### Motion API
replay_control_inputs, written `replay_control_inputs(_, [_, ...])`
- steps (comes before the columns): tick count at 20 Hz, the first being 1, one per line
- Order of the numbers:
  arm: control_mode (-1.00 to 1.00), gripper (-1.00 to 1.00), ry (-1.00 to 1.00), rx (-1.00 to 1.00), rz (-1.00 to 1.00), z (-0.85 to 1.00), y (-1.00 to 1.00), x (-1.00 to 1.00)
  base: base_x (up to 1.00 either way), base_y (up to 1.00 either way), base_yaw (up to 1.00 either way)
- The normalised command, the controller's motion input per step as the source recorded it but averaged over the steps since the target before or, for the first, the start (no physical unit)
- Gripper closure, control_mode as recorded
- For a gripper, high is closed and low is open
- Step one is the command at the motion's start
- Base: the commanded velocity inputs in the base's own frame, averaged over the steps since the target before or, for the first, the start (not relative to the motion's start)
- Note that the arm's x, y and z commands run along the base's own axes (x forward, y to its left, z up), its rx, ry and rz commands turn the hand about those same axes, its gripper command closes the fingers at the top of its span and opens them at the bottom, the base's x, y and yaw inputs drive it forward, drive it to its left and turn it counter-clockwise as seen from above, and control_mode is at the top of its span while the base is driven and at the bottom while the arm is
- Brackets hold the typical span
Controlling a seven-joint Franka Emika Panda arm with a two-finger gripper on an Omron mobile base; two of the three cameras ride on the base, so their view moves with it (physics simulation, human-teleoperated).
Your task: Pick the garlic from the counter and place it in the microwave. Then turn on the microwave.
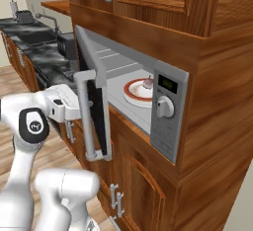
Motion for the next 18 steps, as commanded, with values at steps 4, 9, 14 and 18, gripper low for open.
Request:
replay_control_inputs(4, [-1.00, -1.00, 0.00, -0.02, 0.00, -0.14, -0.41, 0.37, 0.00, 0.00, 0.00])
replay_control_inputs(9, [-1.00, -1.00, 0.00, -0.02, 0.00, -0.16, -0.34, 0.38, 0.00, 0.00, 0.00])
replay_control_inputs(14, [-1.00, -1.00, 0.00, -0.02, 0.00, -0.12, -0.32, 0.37, 0.00, 0.00, 0.00])
replay_control_inputs(18, [-1.00, -1.00, 0.00, -0.01, 0.00, -0.06, -0.26, 0.29, 0.00, 0.00, 0.00])
